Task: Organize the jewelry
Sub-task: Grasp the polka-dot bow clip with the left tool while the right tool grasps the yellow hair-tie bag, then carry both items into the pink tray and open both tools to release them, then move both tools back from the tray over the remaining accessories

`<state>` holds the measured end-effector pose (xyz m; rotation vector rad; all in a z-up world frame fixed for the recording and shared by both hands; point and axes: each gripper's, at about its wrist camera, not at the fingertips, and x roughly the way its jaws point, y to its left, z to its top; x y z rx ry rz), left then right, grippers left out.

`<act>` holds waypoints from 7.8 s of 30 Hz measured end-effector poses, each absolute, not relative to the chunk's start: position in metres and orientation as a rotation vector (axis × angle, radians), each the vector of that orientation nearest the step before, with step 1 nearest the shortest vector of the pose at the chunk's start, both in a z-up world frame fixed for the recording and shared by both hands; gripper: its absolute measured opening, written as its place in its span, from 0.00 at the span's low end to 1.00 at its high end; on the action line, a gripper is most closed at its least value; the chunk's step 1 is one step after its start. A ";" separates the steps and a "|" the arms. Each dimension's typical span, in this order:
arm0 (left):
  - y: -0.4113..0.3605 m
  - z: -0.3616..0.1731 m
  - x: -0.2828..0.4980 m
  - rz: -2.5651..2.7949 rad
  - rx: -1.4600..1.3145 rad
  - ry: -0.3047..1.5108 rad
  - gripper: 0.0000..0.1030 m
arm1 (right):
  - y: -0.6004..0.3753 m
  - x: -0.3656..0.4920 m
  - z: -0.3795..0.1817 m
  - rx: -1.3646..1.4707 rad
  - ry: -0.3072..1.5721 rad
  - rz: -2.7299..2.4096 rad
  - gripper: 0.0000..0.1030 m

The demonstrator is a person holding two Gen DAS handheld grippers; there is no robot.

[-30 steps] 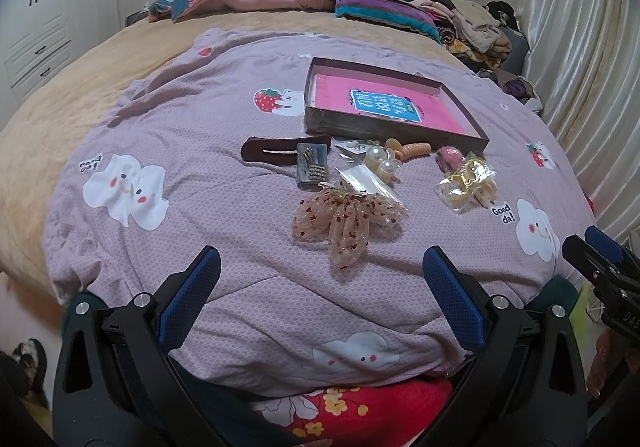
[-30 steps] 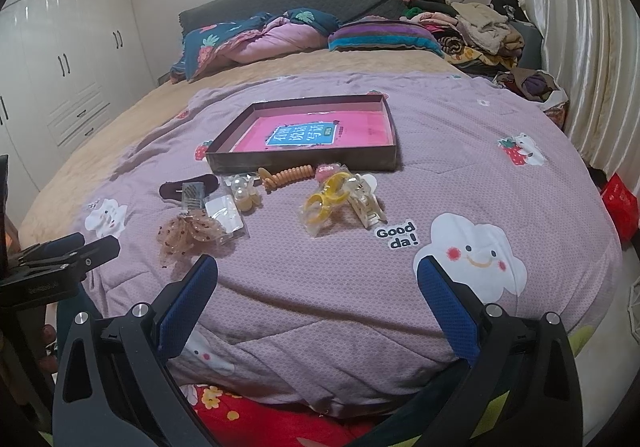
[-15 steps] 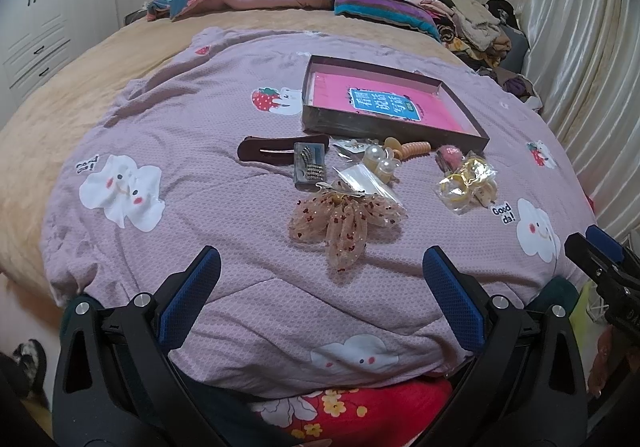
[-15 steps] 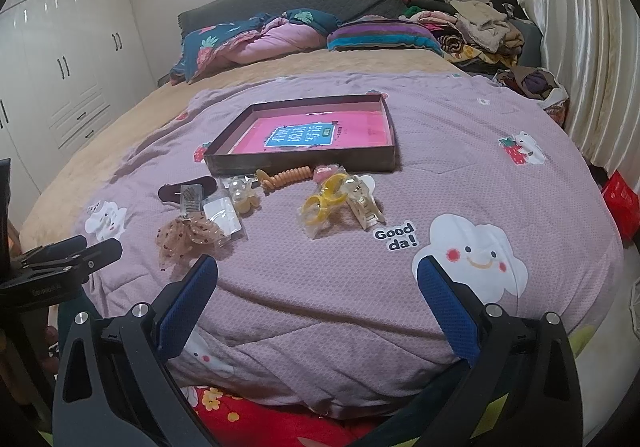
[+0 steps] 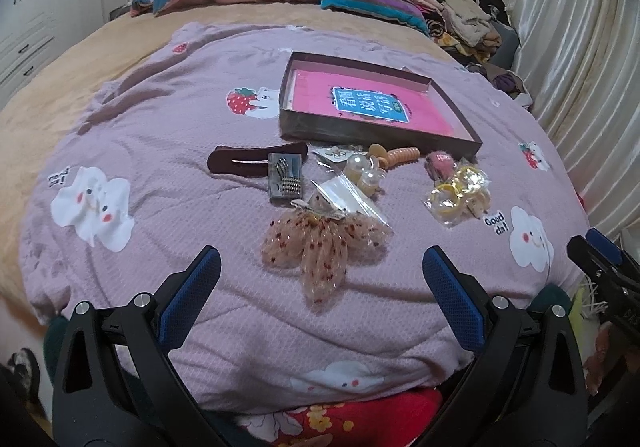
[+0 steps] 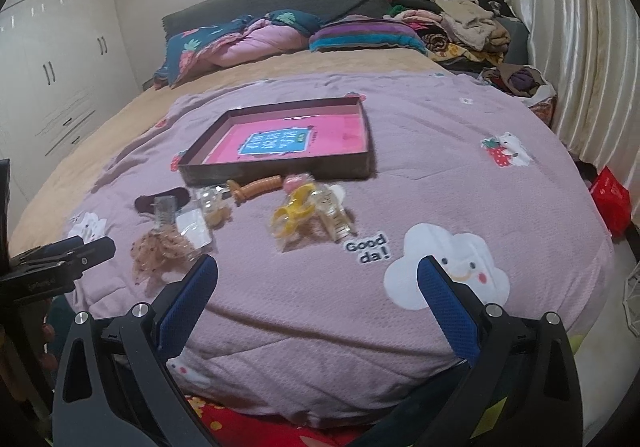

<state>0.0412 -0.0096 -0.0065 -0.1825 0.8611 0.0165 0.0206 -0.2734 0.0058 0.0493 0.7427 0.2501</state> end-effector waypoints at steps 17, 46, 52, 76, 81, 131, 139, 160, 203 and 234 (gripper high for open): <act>0.049 -0.037 0.086 0.135 -0.248 0.936 0.92 | -0.251 0.068 -0.006 0.012 0.798 0.297 0.96; 0.006 -0.082 0.120 -0.235 -0.202 1.051 0.80 | -0.222 0.151 -0.088 0.270 1.060 0.356 0.49; 0.000 -0.082 0.117 -0.256 -0.208 1.056 0.56 | -0.225 0.156 -0.086 0.259 1.015 0.347 0.29; 0.029 -0.041 0.090 -0.152 -0.233 0.998 0.21 | -0.227 0.112 -0.033 0.107 0.831 0.439 0.27; 0.031 -0.018 0.106 -0.150 -0.216 0.950 0.22 | -0.242 0.115 -0.018 0.134 0.801 0.421 0.27; 0.011 -0.031 0.292 -0.066 -0.214 0.953 0.47 | -0.235 0.283 -0.046 0.047 0.895 0.314 0.29; 0.028 -0.021 0.278 -0.017 -0.223 0.920 0.75 | -0.233 0.284 -0.055 0.040 0.908 0.295 0.53; 0.037 0.048 0.217 0.072 -0.195 0.761 0.91 | -0.292 0.213 0.017 0.142 0.712 0.207 0.82; 0.027 0.048 0.105 0.012 -0.205 0.753 0.91 | -0.275 0.093 0.052 0.051 0.612 0.303 0.83; 0.033 -0.042 0.099 -0.023 -0.255 0.939 0.91 | -0.223 0.085 -0.008 -0.139 0.770 0.407 0.83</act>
